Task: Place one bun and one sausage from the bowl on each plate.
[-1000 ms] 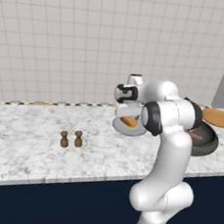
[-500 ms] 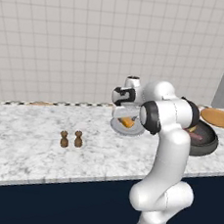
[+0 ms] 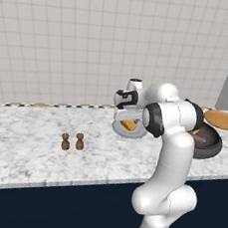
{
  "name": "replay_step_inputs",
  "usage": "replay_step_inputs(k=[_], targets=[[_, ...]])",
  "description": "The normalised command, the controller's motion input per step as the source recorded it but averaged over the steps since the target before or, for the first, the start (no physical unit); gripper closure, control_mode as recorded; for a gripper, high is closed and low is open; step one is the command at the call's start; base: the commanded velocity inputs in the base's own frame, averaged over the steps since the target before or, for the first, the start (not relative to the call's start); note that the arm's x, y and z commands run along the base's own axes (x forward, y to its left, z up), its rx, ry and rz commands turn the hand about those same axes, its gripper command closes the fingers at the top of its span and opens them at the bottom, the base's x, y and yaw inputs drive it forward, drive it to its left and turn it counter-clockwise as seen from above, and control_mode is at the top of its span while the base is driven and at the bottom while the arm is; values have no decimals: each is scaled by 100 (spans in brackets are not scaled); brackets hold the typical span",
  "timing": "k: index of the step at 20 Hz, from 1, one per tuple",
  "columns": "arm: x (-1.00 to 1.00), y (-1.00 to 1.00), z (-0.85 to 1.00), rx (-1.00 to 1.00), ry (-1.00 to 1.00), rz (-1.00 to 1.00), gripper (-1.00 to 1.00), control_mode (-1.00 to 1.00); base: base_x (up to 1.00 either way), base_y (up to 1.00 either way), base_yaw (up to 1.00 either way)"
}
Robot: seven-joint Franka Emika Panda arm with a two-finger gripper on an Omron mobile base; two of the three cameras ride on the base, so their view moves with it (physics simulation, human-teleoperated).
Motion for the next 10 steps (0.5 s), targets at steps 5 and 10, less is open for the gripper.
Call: replay_step_inputs(k=[5, 10], targets=[[0, 0, 0, 0, 0, 0, -100, -100, 0, 0, 0], [-17, -2, 1, 0, -5, 0, -100, -100, 0, 0, 0]])
